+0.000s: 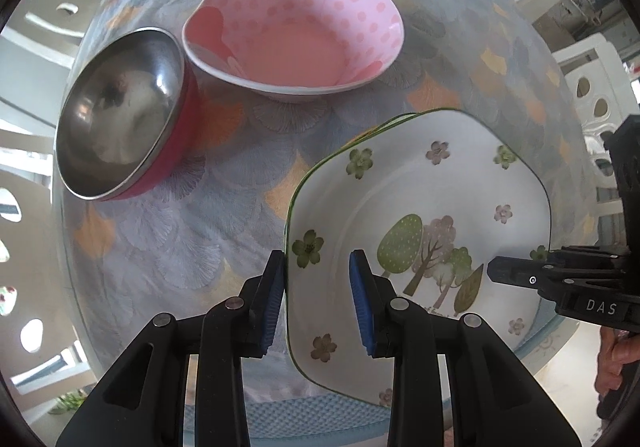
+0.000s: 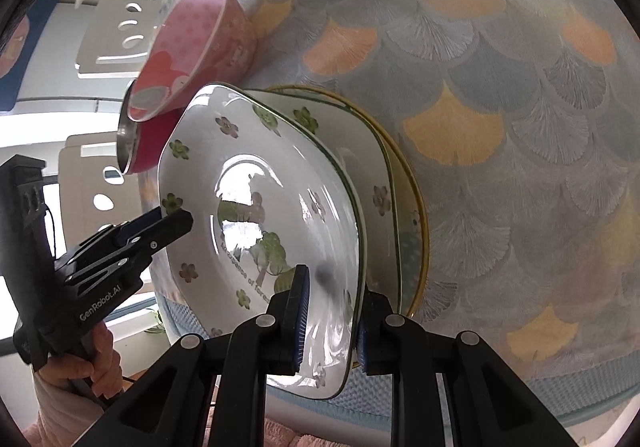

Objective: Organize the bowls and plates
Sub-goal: 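Lower the hexagonal plate onto the plate stack with both grippers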

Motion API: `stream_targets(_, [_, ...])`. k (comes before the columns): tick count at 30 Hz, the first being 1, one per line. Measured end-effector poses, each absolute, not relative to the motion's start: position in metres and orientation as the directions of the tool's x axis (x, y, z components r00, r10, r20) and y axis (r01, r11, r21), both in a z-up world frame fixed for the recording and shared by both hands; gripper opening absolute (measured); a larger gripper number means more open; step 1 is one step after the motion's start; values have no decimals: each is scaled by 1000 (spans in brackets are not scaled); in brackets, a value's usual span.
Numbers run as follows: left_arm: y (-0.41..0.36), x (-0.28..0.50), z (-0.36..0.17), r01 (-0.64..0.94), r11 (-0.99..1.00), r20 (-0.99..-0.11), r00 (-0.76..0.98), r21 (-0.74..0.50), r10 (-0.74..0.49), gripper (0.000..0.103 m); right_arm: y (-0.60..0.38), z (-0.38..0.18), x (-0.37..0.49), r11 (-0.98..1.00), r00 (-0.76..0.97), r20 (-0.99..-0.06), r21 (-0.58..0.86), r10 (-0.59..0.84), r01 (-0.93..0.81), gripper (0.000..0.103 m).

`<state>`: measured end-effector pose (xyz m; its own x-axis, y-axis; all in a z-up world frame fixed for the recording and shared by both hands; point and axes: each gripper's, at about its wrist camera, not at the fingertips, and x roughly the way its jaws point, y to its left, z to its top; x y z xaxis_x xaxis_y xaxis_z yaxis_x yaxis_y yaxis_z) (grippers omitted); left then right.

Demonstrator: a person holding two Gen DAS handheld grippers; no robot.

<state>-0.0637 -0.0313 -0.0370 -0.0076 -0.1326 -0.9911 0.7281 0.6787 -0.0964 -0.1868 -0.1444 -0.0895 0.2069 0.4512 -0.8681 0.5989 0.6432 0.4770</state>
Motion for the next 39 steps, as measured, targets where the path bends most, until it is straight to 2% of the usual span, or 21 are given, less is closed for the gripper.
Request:
stream_targets(2, [-36,-65,-36,733,674,-991,-4,-93,-131,31,-143,-91,-185,651,191,-878,458,440,605,20])
stream_targets(9, [-47,-75,-34,764,639,-991,4,-85,-137,32,-150,-91,-190,588,238,-859,488,453,644,20])
stream_targets(12, [-56,-82,-35,763,627,-982,-60,-159,-176,31,-150,-89,-191,597,226,-861,485,456,639,20])
stream_targets(19, [-65,-91,-29,786,614,-991,5,-80,-135,34,-144,-95,-187,583,232,-856,490,462,648,20])
stream_targets(27, [-33,-62,-15,724,687,-990,45,-57,-130,35,-150,-89,-190,602,210,-871,463,443,651,20])
stream_targets(39, [-2,-42,-29,651,755,-993,12,-79,-114,36,-144,-86,-183,621,194,-890,431,413,655,20])
